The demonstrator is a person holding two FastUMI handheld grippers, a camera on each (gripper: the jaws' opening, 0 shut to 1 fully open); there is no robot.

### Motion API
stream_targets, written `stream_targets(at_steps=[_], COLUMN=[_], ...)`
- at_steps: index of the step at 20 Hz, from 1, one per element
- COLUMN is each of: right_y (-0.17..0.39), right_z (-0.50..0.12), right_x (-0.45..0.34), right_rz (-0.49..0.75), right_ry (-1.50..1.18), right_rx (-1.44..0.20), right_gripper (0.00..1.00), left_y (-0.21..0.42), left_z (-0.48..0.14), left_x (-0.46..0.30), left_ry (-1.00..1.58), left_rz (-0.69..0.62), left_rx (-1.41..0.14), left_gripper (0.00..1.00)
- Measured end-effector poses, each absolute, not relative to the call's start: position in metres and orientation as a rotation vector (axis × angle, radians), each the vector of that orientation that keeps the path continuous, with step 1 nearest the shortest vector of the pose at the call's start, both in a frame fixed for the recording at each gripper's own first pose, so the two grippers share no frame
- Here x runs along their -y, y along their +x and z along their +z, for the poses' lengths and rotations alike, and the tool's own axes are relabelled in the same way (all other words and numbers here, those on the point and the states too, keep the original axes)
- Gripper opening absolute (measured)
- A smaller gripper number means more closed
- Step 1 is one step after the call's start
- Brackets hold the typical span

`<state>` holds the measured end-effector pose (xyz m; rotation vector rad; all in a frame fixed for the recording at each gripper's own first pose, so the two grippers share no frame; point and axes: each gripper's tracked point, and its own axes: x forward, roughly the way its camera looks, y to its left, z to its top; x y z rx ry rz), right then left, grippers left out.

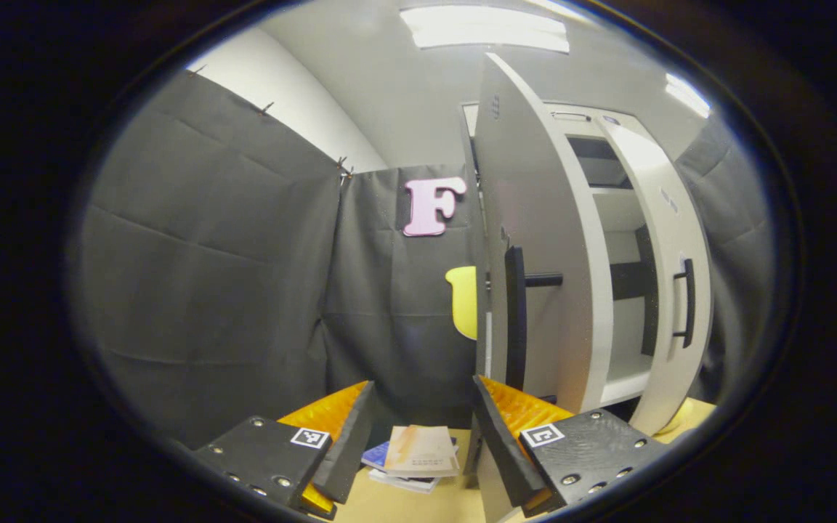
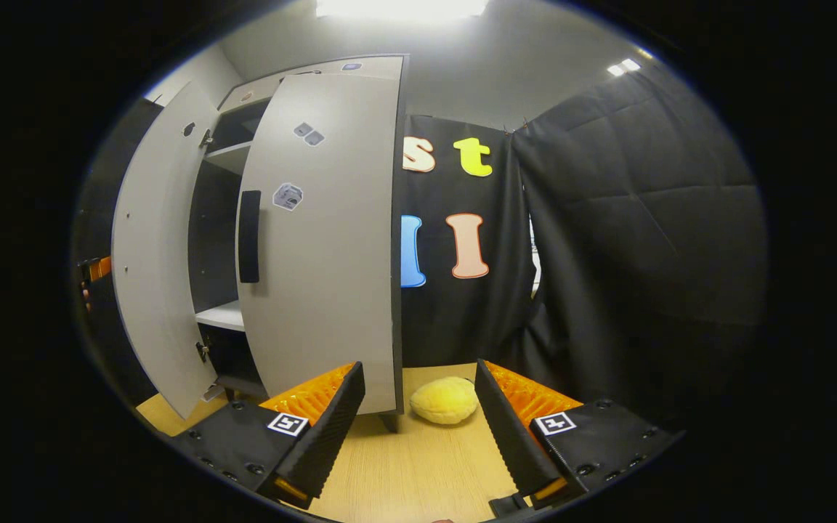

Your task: Grasp the bottle in the cabinet with the left hand and place it on the coaster, then close the right door with the right hand and the left door with the left hand.

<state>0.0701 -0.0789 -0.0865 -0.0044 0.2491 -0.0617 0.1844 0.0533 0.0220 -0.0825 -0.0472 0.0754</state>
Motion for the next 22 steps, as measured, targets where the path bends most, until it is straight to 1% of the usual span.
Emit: stream_targets(at_steps=[5,6,7,8,15,22], right_y=[0.066,0.065,0.063,0.063,0.053,0.041], right_z=[-0.087,-0.087,-0.087,-0.087,-0.086,-0.087], right_x=[0.081,0.082,0.083,0.084,0.087,0.092], right_rz=[-0.065,-0.067,-0.07,-0.071,-0.078,-0.098], right_ry=[-0.009,-0.009,-0.008,-0.006,-0.013,-0.011], right_rx=[-0.255,-0.257,-0.256,-0.256,-0.256,-0.262], right_gripper=[0.97,1.0,1.0,0.97,0.97,0.97], left_y=[0.187,0.185,0.186,0.188,0.194,0.211], left_z=[0.028,0.028,0.029,0.03,0.032,0.031], left_x=[-0.031,-0.026,-0.022,-0.018,0.012,0.065], left_ry=[-0.072,-0.075,-0.079,-0.082,-0.102,-0.108], left_rz=[0.038,0.029,0.022,0.017,-0.036,-0.124], left_rx=[0.053,0.052,0.052,0.052,0.049,0.044], left_gripper=[0.87,0.87,0.87,0.87,0.87,0.87])
